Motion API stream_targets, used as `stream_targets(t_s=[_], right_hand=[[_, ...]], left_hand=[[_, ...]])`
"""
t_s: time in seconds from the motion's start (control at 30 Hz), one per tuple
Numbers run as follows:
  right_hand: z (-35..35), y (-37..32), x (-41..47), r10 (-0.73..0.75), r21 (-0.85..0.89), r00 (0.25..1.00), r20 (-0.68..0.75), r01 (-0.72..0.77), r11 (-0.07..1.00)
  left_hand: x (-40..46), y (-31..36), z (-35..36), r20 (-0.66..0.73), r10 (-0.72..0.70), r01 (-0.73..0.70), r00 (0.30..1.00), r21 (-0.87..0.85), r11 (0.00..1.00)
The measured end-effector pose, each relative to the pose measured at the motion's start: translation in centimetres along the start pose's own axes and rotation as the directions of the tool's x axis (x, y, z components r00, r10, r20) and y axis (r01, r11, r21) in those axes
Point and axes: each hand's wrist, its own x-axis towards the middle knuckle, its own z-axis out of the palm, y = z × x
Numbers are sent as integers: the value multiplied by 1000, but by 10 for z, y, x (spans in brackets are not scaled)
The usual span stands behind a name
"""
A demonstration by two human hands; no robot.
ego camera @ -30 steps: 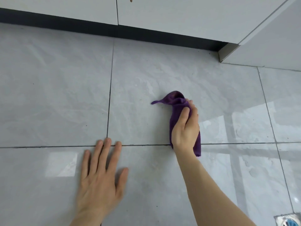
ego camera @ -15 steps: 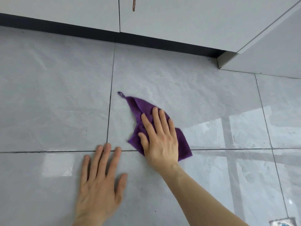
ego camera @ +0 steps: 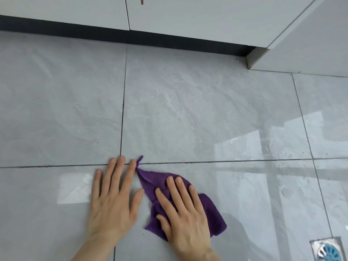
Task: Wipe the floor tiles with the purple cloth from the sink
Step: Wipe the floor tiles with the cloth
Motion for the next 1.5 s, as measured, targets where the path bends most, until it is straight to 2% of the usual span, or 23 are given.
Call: stream_targets(t_s=[0.47,0.63,0.73,0.83,0.87,0.9,0.97,1.0,1.07,1.13,1.17,1.23,1.3,1.33,1.4,1.47,1.5], right_hand=[[-5,6,-4,-79,-1,997,9,79,997],[-9,11,28,-123,-9,986,-113,123,992],[-18,12,54,-56,-62,988,-145,47,997],[-42,10,87,91,-43,996,16,-91,995],[-52,12,93,187,-2,979,84,-188,982],[-61,15,98,294,65,945,144,-305,950],[-78,25,102,469,250,841,270,-532,809],[-85,33,102,492,353,788,370,-609,710],[-101,49,99,389,453,722,572,-674,584],[-104,59,101,245,461,699,672,-653,600],[-104,57,101,211,460,714,667,-618,638],[-100,52,99,211,454,804,556,-506,733],[-89,49,94,275,410,907,318,-393,823],[-85,46,89,327,390,926,186,-376,841],[-77,40,77,499,351,867,7,-469,811],[-67,25,62,667,312,744,-36,-626,715],[-61,13,56,721,299,693,-6,-687,662]], left_hand=[[-1,1,5,-48,-2,2,999,2,1000],[-2,-1,6,-54,-2,2,999,6,1000],[-5,-1,8,-62,-5,6,998,8,1000],[-1,-3,8,-61,-24,23,998,-15,1000],[0,-1,8,-60,-22,21,998,-14,1000],[1,0,9,-61,-17,16,998,-15,1000],[0,-1,9,-64,-6,5,998,-9,1000],[0,-2,9,-65,-5,4,998,-7,1000],[-2,-2,10,-70,2,-3,998,-9,1000],[5,-3,14,-65,5,-5,998,-1,1000],[6,-5,13,-69,4,-3,998,6,1000],[7,-8,11,-68,2,-1,998,19,1000],[6,-6,11,-68,1,0,998,18,1000],[6,-3,11,-71,2,-1,998,17,1000],[5,0,11,-71,3,-3,997,11,1000],[6,0,11,-72,7,-6,997,9,1000],[6,-1,10,-72,8,-7,997,12,1000]])
